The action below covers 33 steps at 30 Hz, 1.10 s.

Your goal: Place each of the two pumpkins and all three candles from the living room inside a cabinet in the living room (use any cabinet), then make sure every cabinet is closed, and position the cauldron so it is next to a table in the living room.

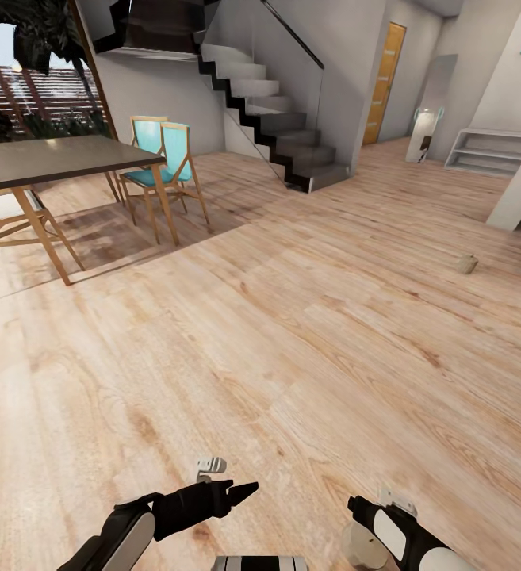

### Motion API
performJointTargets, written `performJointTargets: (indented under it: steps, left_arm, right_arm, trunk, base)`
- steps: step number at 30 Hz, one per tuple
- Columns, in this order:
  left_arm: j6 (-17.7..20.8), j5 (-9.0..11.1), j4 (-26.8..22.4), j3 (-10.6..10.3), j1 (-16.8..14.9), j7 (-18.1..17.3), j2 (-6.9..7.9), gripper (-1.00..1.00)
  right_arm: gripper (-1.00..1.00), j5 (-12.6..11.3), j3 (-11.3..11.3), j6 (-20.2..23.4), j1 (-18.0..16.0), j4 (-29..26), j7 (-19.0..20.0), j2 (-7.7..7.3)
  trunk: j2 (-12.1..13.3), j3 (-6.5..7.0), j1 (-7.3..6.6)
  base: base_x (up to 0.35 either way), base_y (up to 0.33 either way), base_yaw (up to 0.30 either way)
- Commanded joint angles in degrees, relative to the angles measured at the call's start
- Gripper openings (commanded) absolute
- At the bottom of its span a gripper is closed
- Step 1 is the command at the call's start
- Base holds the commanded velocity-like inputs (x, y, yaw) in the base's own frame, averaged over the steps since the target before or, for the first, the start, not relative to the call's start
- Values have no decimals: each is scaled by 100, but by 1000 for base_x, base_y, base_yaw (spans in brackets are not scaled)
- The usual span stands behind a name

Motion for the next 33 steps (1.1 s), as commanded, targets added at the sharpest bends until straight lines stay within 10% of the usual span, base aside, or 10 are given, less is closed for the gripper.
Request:
performJointTargets:
  steps: [1, 9, 17, 33]
  left_arm:
    - [45, 54, -5, -3, -5, 8, 3, 100]
    - [648, 351, -100, 108, -36, -114, 11, 100]
    - [1173, 572, -469, 1122, -91, -194, 129, 100]
    - [1175, 544, -514, 1273, -85, -253, 141, 100]
  right_arm:
    - [100, 8, -34, 38, 2, -14, -17, 2]
    - [100, 19, -26, 38, 3, -3, -17, 9]
    - [100, 24, -25, 38, 3, 21, -17, -10]
    - [100, 25, -25, 38, 4, 36, -17, -17]
  trunk:
    - [-2, -4, -1]
    - [-10, -137, 14]
    - [-10, -137, 14]
    - [-18, -270, 30]
  base:
    - [0, 0, 0]
    - [0, 0, 0]
    - [0, 0, 0]
    - [0, 0, 0]
